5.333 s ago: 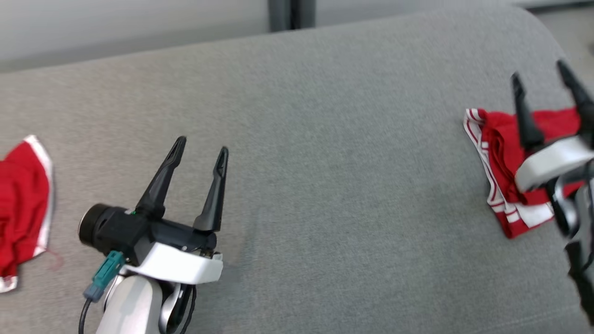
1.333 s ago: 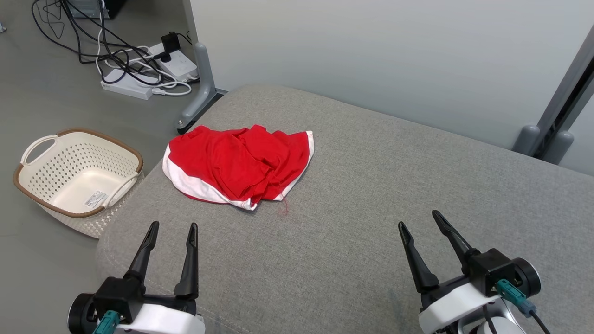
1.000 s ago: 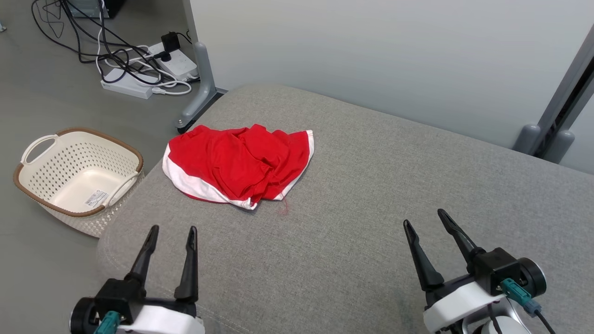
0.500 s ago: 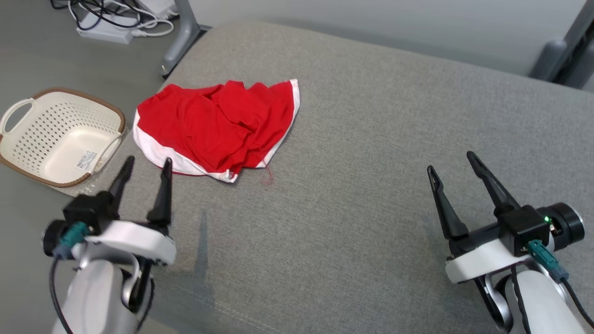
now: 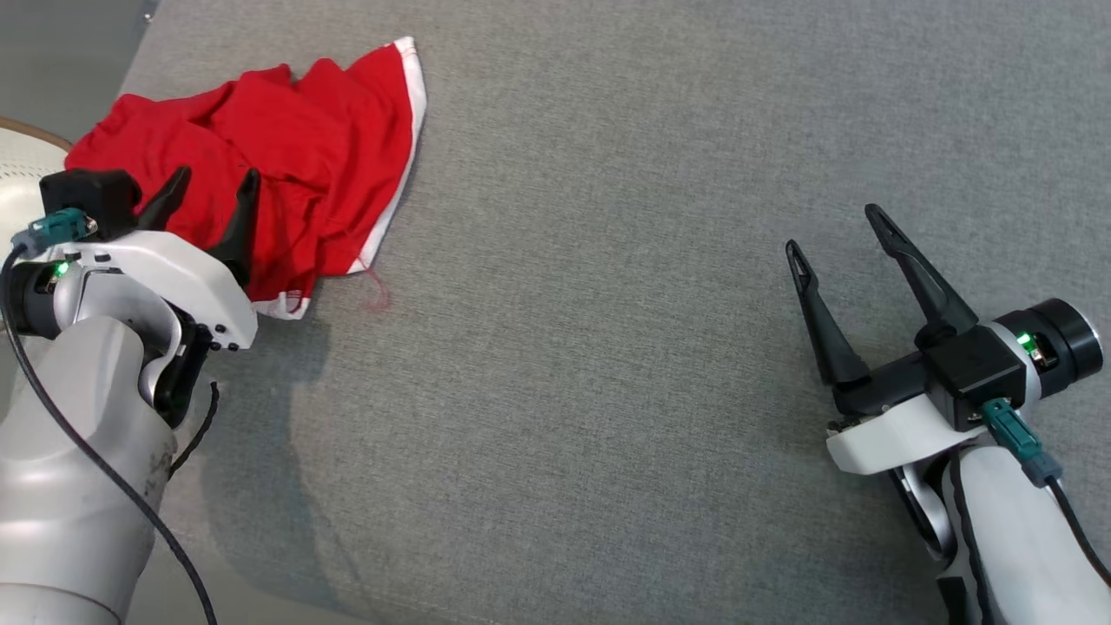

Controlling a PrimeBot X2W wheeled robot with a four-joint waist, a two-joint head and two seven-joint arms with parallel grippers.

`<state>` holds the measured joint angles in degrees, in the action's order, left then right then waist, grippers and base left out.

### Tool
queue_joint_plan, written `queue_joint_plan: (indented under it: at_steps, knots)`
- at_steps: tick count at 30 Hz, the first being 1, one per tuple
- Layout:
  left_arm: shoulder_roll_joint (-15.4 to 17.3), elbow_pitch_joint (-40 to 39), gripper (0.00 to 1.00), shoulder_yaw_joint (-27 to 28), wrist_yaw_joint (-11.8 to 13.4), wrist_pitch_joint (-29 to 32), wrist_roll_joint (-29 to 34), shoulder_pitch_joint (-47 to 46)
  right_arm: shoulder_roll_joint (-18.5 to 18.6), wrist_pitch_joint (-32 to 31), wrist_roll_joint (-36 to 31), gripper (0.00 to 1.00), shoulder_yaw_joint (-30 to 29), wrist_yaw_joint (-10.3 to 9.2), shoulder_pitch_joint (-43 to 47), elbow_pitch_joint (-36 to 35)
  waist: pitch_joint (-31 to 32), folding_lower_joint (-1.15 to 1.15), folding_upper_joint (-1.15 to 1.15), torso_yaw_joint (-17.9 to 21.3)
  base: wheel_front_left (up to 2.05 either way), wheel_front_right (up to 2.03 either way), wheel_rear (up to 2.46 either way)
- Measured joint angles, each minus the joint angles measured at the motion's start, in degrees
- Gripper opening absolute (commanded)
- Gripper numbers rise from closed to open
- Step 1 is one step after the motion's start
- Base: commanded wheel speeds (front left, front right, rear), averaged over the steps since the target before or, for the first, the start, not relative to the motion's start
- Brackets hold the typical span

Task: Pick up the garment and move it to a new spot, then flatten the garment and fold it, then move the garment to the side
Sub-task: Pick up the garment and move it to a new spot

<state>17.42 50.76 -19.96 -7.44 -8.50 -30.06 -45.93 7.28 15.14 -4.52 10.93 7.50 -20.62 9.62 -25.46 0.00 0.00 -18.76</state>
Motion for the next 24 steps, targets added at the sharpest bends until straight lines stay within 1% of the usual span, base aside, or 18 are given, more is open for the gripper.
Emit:
queue_joint_plan:
  at_steps: [2,4,7,10,11,12,13,14,16,19,24]
  knots:
    - [0.21,2.01,1.00,-2.55,0.00,4.09,-3.96,-1.49,-0.09,0.01,-0.09,1.00,0.07,0.00,-0.51,-0.09,-1.17,0.00,0.00,1.15,0.00,0.00,0.00]
    - [0.89,3.46,1.00,-4.97,0.00,6.62,-6.45,-2.50,-0.23,0.01,-0.44,1.00,0.49,0.00,-0.96,-0.14,-2.27,0.00,0.00,2.23,0.00,0.00,0.00]
    - [2.92,6.01,1.00,-6.84,0.00,8.04,-8.93,-4.76,-0.51,0.01,-0.58,1.00,0.73,0.00,-1.24,-0.13,-3.55,0.00,0.00,3.70,0.00,0.00,0.00]
    - [3.22,7.81,1.00,-8.57,0.01,10.53,-11.82,-5.73,-1.03,0.01,-0.60,1.00,0.60,0.00,-1.43,-0.29,-4.33,0.00,0.00,4.94,0.00,0.00,0.00]
    - [3.36,8.04,0.88,-9.24,0.01,11.57,-12.83,-6.14,-1.10,0.01,-0.62,1.00,0.54,0.00,-1.43,-0.32,-4.47,0.00,0.00,5.24,0.00,0.00,0.00]
    - [3.72,8.11,0.47,-9.89,0.01,12.70,-13.76,-6.38,-1.13,0.01,-0.62,1.00,0.44,0.00,-1.43,-0.35,-4.55,0.00,0.00,5.48,0.00,0.00,0.00]
    - [4.04,8.06,0.19,-10.56,0.01,13.83,-14.94,-6.58,-1.16,0.01,-0.62,1.00,0.38,0.00,-1.43,-0.36,-4.57,0.00,0.00,5.68,0.00,0.00,0.00]
    - [4.27,7.76,0.00,-11.27,0.01,14.62,-16.01,-6.62,-1.20,0.01,-0.62,1.00,0.33,0.00,-1.42,-0.35,-4.53,0.00,0.00,5.81,0.00,0.00,0.00]
    - [4.70,7.20,0.00,-12.63,0.01,15.53,-17.62,-6.62,-1.29,0.01,-0.62,1.00,0.13,0.00,-1.42,-0.32,-4.32,0.00,0.00,5.92,0.00,0.00,0.00]
    - [5.43,6.97,0.00,-14.33,0.01,15.10,-19.48,-6.61,-1.32,0.01,-0.62,1.00,-0.30,0.00,-1.39,-0.18,-3.83,0.00,0.00,5.92,0.00,0.00,0.00]
    - [6.17,7.81,0.00,-16.41,0.00,9.76,-20.16,-6.54,-1.51,0.01,-0.53,1.00,-0.46,0.00,-1.27,0.02,-2.15,0.00,0.00,5.81,0.00,0.00,0.00]
